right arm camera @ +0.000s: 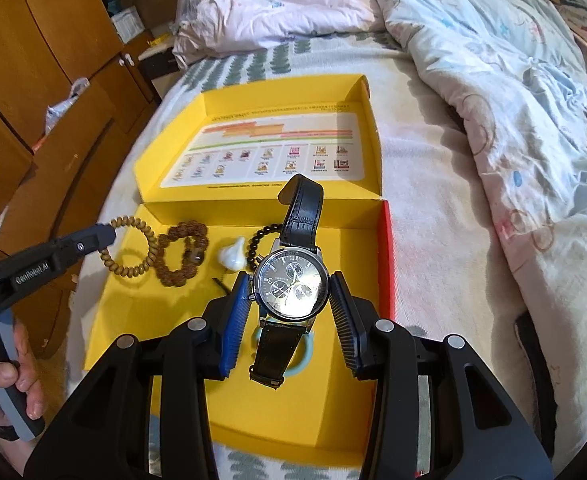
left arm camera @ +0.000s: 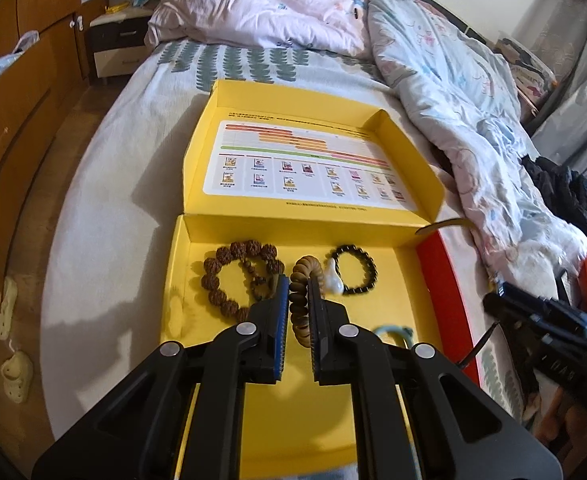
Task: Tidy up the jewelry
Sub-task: 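Lift the beige bead bracelet with the left tool while the right tool lifts the watch, then open the left tool over the bedspread while the right tool releases the watch beside it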
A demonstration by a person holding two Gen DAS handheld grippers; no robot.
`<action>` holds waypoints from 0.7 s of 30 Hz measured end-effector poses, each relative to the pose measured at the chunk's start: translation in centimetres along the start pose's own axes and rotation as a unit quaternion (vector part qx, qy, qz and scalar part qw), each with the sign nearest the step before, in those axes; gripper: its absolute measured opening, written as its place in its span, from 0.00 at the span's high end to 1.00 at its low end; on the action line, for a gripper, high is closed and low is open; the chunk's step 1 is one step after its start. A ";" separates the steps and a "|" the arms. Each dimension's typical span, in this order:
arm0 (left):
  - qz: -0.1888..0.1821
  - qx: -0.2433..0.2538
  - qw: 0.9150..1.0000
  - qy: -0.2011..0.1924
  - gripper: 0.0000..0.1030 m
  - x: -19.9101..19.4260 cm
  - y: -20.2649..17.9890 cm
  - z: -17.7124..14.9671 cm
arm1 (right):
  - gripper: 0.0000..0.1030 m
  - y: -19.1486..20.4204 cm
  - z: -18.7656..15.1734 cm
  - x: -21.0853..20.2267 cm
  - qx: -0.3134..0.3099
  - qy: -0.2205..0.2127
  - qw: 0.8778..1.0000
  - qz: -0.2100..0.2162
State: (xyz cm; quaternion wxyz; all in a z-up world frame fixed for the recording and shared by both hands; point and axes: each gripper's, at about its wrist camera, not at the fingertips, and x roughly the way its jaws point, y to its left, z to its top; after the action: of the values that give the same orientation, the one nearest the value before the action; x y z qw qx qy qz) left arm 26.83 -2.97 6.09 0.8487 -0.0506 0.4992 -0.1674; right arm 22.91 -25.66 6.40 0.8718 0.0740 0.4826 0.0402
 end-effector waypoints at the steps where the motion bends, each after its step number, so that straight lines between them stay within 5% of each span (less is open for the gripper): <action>1: 0.003 0.005 1.000 -0.001 0.91 -0.6 -0.1 -0.4 | 0.59 0.0 -0.3 -1.0 0.000 -0.005 1.000 -0.001; 8: 0.014 0.023 1.000 0.006 0.91 -4.4 -1.1 -4.2 | 0.59 -1.5 -3.5 -6.3 0.021 -0.025 0.999 -0.010; 21: 0.009 0.026 0.999 0.022 0.91 -7.3 -3.5 -12.6 | 0.59 -6.2 -12.6 -9.5 0.074 -0.020 0.996 -0.039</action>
State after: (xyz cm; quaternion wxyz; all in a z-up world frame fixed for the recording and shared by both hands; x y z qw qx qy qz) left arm 11.88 -2.79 6.80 0.8400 -0.0200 0.5136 -0.1740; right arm 7.21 -31.99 6.70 0.8744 0.1202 0.4691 -0.0313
